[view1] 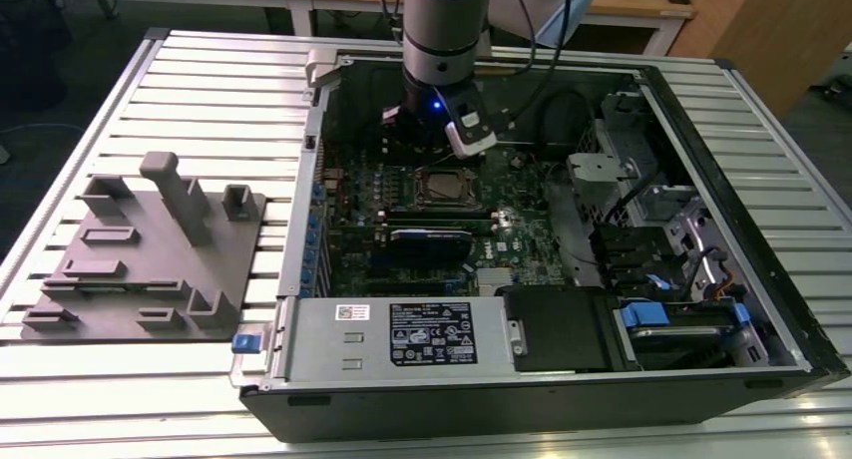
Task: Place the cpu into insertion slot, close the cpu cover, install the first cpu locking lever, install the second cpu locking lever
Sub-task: 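Install the first cpu locking lever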
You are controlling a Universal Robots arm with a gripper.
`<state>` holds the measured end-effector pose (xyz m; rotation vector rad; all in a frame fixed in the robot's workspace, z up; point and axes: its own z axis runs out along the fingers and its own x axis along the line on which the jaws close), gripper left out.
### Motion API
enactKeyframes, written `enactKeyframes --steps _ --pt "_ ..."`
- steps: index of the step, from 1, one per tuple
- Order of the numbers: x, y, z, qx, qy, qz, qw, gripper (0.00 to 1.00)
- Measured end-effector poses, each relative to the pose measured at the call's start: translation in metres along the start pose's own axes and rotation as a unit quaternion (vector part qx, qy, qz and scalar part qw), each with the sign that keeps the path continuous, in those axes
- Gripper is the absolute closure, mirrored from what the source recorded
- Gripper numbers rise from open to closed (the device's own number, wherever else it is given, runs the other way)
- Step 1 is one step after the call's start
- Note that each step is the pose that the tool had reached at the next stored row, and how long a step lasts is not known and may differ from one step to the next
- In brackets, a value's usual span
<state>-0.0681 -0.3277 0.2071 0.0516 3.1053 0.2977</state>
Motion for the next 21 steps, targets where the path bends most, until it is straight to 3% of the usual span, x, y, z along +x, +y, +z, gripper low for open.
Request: enactKeyframes --steps 17,21 --pt "-0.0002 0.0019 -0.0091 -0.0013 0.0000 0.000 1.00000 0.89" --pt "-0.0040 0.0021 -0.0091 -0.0012 0.0001 0.000 1.00000 0.89"
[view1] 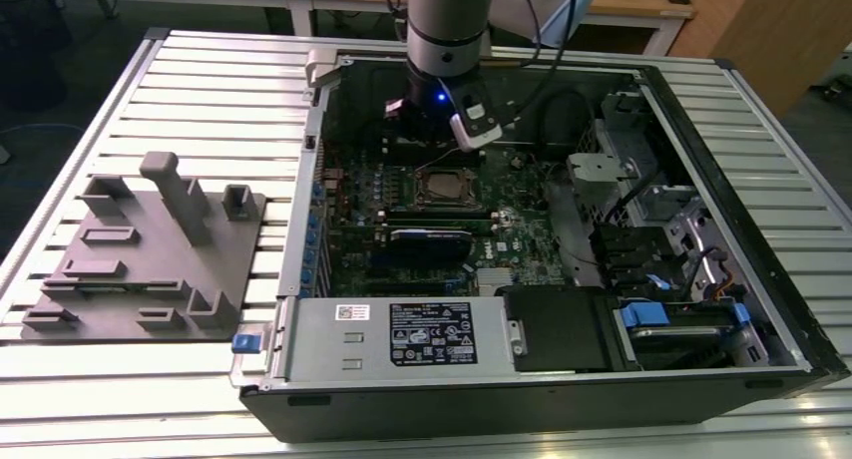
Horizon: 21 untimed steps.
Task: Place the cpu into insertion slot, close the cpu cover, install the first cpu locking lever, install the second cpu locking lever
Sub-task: 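Install the first cpu locking lever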
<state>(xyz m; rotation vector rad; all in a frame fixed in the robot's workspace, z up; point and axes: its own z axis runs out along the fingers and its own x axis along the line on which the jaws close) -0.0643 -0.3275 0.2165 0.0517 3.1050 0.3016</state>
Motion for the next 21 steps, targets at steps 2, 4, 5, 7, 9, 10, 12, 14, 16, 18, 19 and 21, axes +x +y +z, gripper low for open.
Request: enactKeyframes --steps 2,4,5,7,9,10,12,14,16,18,19,21 --pt "-0.0026 0.0001 0.0001 0.0000 0.0001 0.000 1.00000 0.89" --pt "-0.0049 0.0001 0.0001 0.0000 0.0002 0.000 1.00000 0.89" --pt "-0.0059 0.0001 0.0001 0.0000 0.0003 0.000 1.00000 0.89" --pt "-0.0080 0.0002 0.0002 0.0000 0.0003 0.000 1.00000 0.89" --pt "-0.0098 0.0003 0.0002 0.0000 0.0003 0.000 1.00000 0.89" --pt "-0.0110 0.0003 0.0003 0.0000 0.0003 0.000 1.00000 0.89" --pt "-0.0133 0.0005 0.0003 0.0000 0.0003 0.000 1.00000 0.89" --pt "-0.0156 0.0008 0.0005 0.0000 0.0003 0.000 1.00000 0.89" --pt "-0.0178 0.0011 0.0006 0.0000 0.0004 0.000 1.00000 0.89" --pt "-0.0197 0.0015 0.0007 0.0000 0.0004 0.000 1.00000 0.89" --pt "-0.0206 0.0017 0.0009 0.0000 0.0004 0.000 1.00000 0.89" --pt "-0.0223 0.0021 0.0012 -0.0001 0.0003 0.000 1.00000 0.89"
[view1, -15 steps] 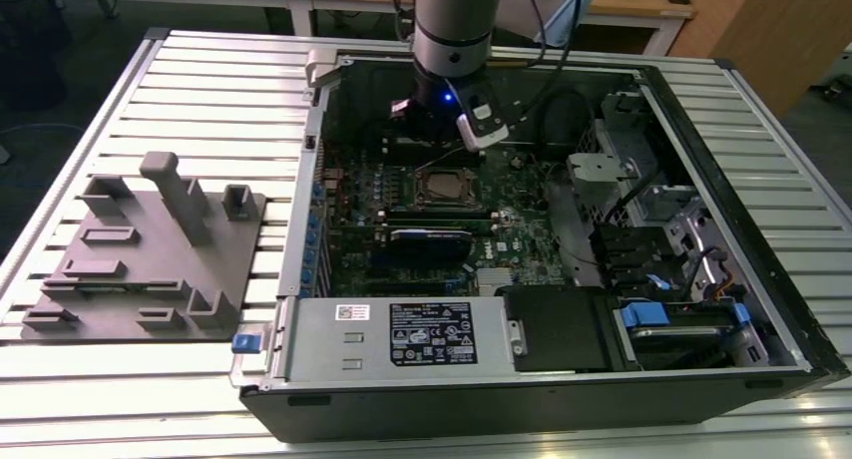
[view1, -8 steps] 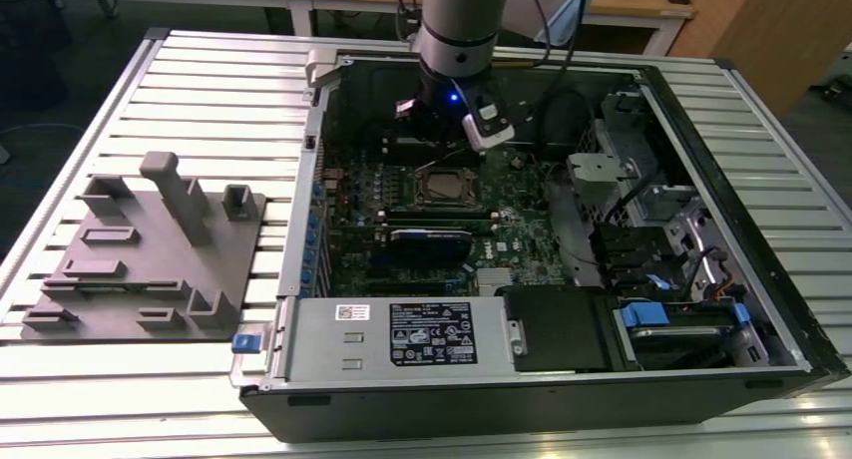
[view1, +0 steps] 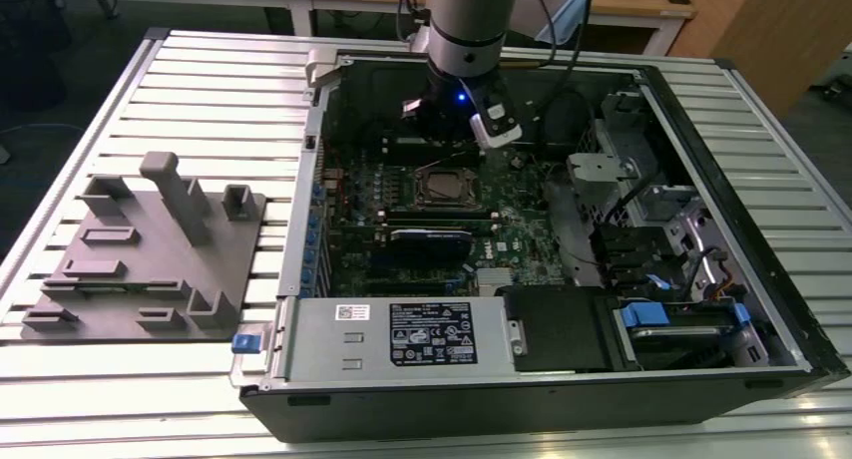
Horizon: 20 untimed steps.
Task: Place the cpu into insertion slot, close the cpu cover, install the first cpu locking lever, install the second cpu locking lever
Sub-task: 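Install the first cpu locking lever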
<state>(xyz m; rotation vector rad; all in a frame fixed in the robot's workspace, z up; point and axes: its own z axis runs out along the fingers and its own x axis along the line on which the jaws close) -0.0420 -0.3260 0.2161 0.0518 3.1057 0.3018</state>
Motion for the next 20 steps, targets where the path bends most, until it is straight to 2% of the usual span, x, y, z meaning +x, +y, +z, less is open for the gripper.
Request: enactKeyframes --steps 9,20 --pt "-0.0048 0.0001 0.0029 0.0000 0.0000 0.000 1.00000 0.89" --pt "-0.0109 -0.0009 0.0095 0.0002 0.0000 0.000 1.00000 0.89"
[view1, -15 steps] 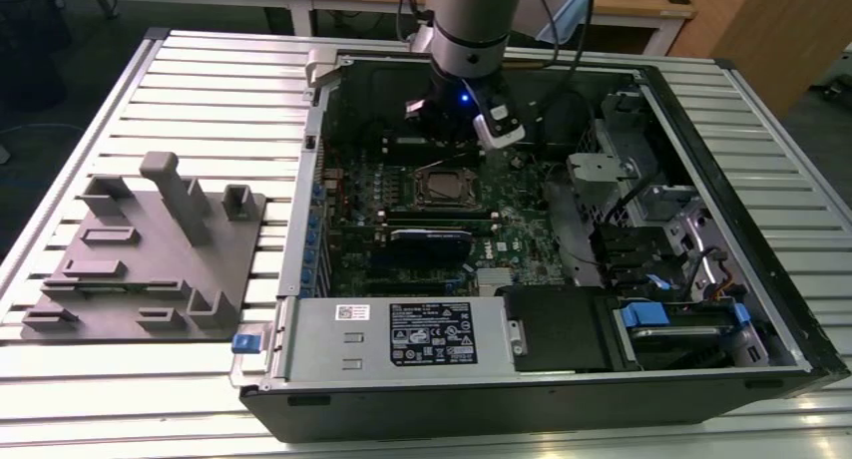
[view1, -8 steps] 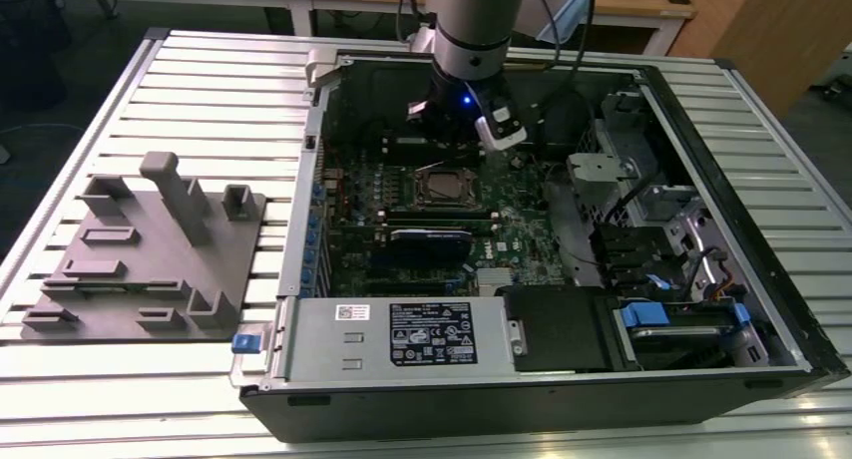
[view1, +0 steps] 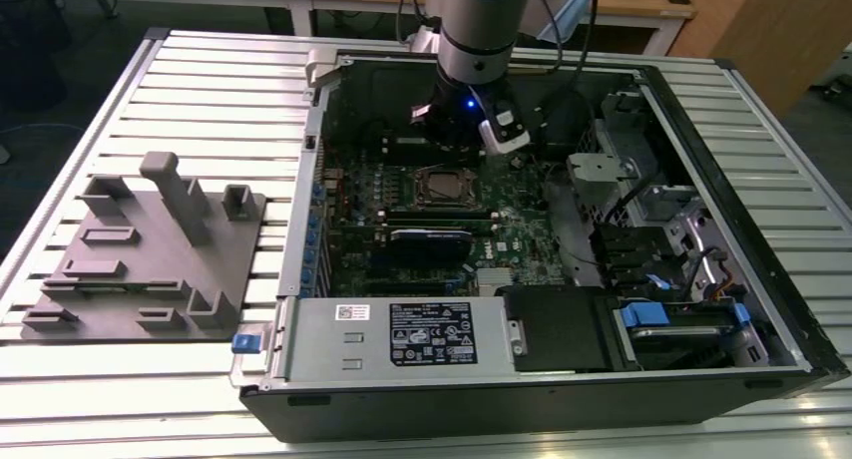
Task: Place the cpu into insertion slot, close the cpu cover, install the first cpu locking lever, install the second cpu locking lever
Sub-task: 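Install the first cpu locking lever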
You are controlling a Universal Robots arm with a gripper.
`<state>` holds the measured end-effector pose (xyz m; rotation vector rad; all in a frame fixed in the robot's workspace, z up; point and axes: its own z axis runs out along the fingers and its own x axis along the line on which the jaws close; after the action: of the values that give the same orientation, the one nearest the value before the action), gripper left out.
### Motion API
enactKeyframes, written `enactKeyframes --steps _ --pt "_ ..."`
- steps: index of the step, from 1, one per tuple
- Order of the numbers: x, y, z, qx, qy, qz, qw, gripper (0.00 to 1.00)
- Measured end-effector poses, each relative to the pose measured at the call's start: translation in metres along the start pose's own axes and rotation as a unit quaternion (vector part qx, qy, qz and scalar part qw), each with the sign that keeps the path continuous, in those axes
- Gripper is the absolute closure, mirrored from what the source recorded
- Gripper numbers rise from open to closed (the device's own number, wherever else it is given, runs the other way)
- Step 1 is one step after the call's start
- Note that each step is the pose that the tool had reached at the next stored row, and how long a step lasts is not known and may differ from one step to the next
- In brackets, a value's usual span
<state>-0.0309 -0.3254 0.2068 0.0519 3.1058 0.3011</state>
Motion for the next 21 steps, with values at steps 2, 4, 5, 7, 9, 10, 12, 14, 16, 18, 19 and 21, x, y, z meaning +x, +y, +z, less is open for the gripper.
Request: enactKeyframes --steps 2,4,5,7,9,10,12,14,16,18,19,21 --pt "-0.0008 -0.0002 0.0011 0.0000 0.0000 0.000 1.00000 0.89" --pt "-0.0009 -0.0003 0.0017 0.0001 0.0000 0.000 1.00000 0.89" --pt "-0.0009 -0.0004 0.0017 0.0002 0.0000 0.000 1.00000 0.89" --pt "-0.0010 -0.0003 0.0018 0.0001 0.0000 0.000 1.00000 0.89" --pt "-0.0010 -0.0005 0.0026 0.0000 0.0000 0.000 1.00000 0.89" --pt "-0.0010 -0.0005 0.0026 0.0000 0.0000 0.000 1.00000 0.89" --pt "-0.0010 -0.0005 0.0026 0.0001 0.0000 0.000 1.00000 0.89" --pt "-0.0010 -0.0005 0.0030 0.0000 0.0000 0.000 1.00000 0.89" --pt "-0.0010 -0.0006 0.0033 0.0000 0.0000 0.000 1.00000 0.89" --pt "-0.0007 -0.0006 0.0033 0.0000 0.0000 0.000 1.00000 0.89" --pt "-0.0004 -0.0006 0.0033 0.0000 0.0000 0.000 1.00000 0.89" --pt "0.0006 -0.0006 0.0033 0.0000 -0.0001 0.000 1.00000 0.89"
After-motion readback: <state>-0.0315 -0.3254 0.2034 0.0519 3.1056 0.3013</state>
